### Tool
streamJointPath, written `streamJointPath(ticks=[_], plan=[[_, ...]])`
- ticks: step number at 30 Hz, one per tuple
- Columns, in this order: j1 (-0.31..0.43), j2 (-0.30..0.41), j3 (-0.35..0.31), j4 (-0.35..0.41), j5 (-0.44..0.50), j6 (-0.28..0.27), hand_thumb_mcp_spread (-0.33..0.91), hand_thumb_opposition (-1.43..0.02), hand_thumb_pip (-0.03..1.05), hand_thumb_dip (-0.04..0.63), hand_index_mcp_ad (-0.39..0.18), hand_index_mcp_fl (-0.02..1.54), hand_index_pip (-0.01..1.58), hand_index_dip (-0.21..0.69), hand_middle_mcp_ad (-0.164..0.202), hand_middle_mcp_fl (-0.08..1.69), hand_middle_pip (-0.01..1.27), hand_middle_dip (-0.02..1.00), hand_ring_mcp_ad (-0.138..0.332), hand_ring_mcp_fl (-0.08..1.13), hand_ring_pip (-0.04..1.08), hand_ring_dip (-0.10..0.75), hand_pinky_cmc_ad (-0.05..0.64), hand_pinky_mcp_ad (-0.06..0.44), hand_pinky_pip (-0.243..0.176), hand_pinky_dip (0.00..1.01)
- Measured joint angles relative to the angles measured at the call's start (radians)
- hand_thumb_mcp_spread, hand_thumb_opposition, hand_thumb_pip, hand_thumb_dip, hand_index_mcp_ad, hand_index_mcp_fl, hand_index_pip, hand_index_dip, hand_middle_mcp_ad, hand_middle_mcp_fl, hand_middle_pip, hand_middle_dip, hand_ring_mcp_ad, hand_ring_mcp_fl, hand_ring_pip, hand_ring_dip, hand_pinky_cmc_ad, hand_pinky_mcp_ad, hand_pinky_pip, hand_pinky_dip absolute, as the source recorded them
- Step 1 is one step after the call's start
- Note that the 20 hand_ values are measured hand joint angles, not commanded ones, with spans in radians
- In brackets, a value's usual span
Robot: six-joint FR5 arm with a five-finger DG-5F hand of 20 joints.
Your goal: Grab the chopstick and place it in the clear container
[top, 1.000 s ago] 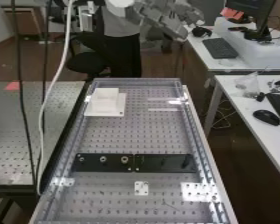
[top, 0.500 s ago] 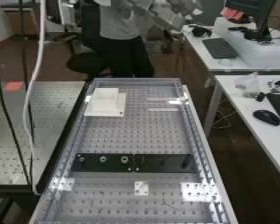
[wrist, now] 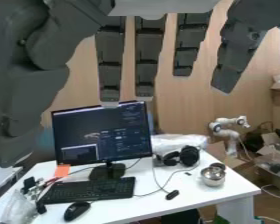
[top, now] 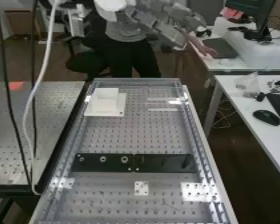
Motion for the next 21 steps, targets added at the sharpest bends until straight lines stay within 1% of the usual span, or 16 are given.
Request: streamJointPath(ticks=[4, 10, 13, 16, 21], plan=[[0.000, -0.017, -0.001, 0.024, 0.024, -0.019, 0.27, -0.74, 0.34, 0.126, -0.176, 0.58, 0.03, 0.428, -0.003, 0.40, 0.12, 0.33, 0.117, 0.15, 0.12, 0.168, 0.513, 0.393, 0.052, 0.18], [-0.003, -0.053, 0.018, 0.019, 0.033, -0.045, 0.27, -0.74, 0.34, 0.126, -0.176, 0.59, 0.03, 0.428, -0.007, 0.40, 0.12, 0.33, 0.117, 0.15, 0.12, 0.168, 0.513, 0.391, 0.051, 0.18], [-0.007, -0.071, 0.027, 0.017, 0.033, -0.043, 0.27, -0.74, 0.34, 0.126, -0.176, 0.59, 0.03, 0.428, -0.007, 0.40, 0.12, 0.33, 0.117, 0.15, 0.12, 0.168, 0.513, 0.391, 0.051, 0.18], [-0.016, -0.098, 0.040, 0.015, 0.026, -0.028, 0.27, -0.74, 0.34, 0.126, -0.176, 0.59, 0.03, 0.428, -0.007, 0.40, 0.12, 0.33, 0.119, 0.14, 0.12, 0.168, 0.513, 0.391, 0.051, 0.18], [-0.025, -0.117, 0.054, 0.006, 0.017, -0.009, 0.27, -0.74, 0.34, 0.129, -0.176, 0.59, 0.03, 0.428, -0.007, 0.41, 0.12, 0.33, 0.115, 0.16, 0.12, 0.168, 0.510, 0.391, 0.051, 0.18]])
